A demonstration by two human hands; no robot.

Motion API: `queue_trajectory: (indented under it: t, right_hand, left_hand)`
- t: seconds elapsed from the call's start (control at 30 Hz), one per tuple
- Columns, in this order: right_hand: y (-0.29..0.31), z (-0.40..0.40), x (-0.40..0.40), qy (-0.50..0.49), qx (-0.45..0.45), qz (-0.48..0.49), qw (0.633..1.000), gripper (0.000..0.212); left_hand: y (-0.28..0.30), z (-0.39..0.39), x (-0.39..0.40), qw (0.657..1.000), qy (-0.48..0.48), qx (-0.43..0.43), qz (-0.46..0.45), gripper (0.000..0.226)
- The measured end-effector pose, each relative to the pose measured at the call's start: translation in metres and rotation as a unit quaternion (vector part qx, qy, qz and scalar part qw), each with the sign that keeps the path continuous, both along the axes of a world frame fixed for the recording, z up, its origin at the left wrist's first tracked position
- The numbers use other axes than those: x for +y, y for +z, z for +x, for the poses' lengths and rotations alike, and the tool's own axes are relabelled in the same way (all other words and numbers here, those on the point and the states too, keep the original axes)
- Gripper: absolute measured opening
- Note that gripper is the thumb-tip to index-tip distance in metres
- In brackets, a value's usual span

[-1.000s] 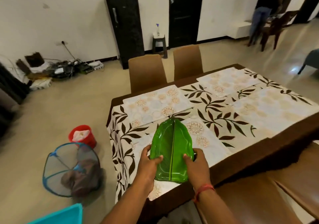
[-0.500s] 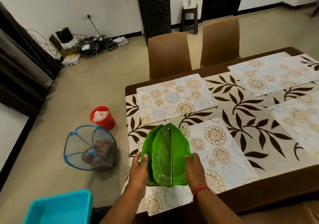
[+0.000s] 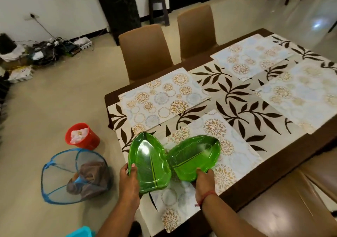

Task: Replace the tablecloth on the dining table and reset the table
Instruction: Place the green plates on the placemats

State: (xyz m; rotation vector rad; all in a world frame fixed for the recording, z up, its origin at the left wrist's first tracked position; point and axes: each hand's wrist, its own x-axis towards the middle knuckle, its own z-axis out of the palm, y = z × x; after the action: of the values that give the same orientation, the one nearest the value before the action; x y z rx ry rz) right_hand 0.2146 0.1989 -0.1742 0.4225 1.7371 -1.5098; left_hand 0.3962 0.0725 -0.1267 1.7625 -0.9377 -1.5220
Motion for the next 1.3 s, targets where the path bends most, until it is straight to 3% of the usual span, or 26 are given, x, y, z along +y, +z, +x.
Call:
queue_trajectory:
  t: [0.13, 0.27, 0.47, 0.6, 0.73, 0.97, 1.1, 1.3]
  right_hand:
    - [-0.016, 0.02, 0.001, 0.029, 0.047, 0.074, 0.996, 0.014]
    - [0.007, 0.035, -0.006, 0.043, 0.105, 0.14, 0.984, 0.015]
    - [0.018, 0.05, -0.008, 0.076, 0.138, 0.208, 0.965, 0.031]
    - [0.038, 0.061, 0.006, 0.085, 0.228, 0.25, 0.937, 0.039]
    - [0.055, 0.066, 0.029, 0.104, 0.31, 0.175, 0.929, 0.029]
    - [0.099, 0.05, 0.109, 0.017, 0.248, 0.01, 0.969, 0.015]
    - [0.126, 0.036, 0.196, -0.085, 0.239, -0.057, 0.966, 0.043]
    - [0.176, 0.026, 0.351, -0.194, 0.288, -0.108, 0.932, 0.049]
  left_hand:
    - [-0.001, 0.025, -0.025, 0.999, -0.025, -0.005, -0.033, 0.031]
    - [0.001, 0.051, -0.05, 0.998, -0.045, 0.001, -0.045, 0.032]
    - [0.002, 0.068, -0.062, 0.995, -0.087, 0.02, -0.049, 0.03]
    - [0.006, 0.054, -0.049, 0.989, -0.137, 0.051, -0.03, 0.033]
    - [0.013, 0.016, -0.01, 0.976, -0.202, 0.085, -0.004, 0.025]
    - [0.048, -0.053, 0.1, 0.93, -0.331, 0.16, 0.018, 0.023]
    - [0.081, -0.085, 0.189, 0.9, -0.396, 0.183, -0.007, 0.014]
    - [0.134, -0.122, 0.344, 0.851, -0.466, 0.235, -0.059, 0.013]
